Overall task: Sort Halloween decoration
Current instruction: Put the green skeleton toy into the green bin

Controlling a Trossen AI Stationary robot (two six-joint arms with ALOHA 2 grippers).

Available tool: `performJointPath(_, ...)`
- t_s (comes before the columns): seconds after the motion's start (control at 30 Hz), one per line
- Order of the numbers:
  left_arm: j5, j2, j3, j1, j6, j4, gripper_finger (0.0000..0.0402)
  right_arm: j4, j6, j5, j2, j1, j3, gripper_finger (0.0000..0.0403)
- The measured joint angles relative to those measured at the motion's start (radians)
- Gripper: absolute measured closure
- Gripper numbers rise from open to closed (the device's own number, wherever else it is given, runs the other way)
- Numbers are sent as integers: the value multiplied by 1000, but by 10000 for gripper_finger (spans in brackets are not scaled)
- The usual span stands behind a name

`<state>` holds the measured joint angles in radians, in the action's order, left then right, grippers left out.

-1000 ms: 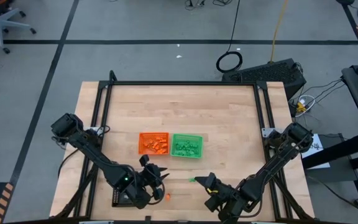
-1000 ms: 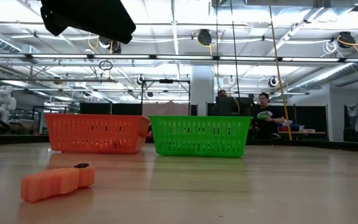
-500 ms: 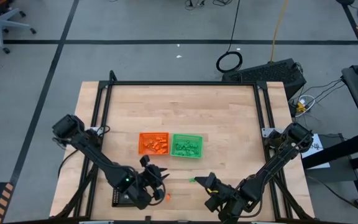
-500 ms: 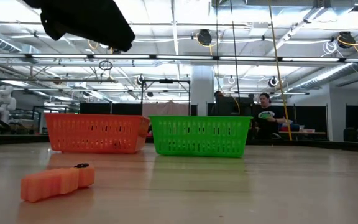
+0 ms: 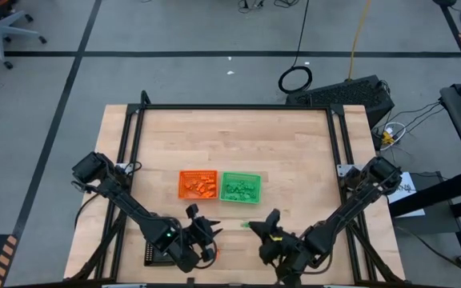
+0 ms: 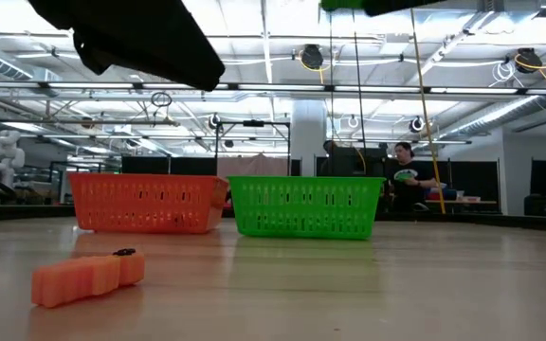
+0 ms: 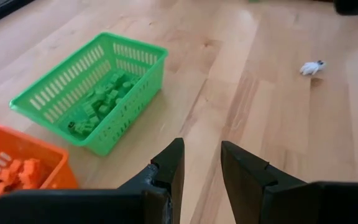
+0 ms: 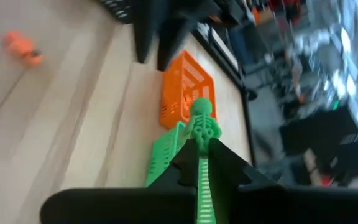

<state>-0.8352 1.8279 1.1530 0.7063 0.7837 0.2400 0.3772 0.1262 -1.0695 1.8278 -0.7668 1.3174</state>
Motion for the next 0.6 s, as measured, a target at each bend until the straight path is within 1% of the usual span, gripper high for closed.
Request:
performJointPath(0.1,0,0,0,0,-20,-11,297,10,-144,1,0,36,0,403)
performJointPath(0.17,0,0,0,0,-39,-25,297,29,-224,24,0,67,0,403)
performJointPath(0.23,0,0,0,0,-40,-25,297,55,-297,80,0,105,0,403)
performJointPath(0.37,0,0,0,5,-40,-24,297,103,-430,231,0,197,0,403)
performJointPath(0.43,0,0,0,8,-40,-23,297,125,-459,299,0,239,0,403)
performJointPath(0.6,0,0,0,23,-40,-22,297,157,-455,410,0,327,0,403)
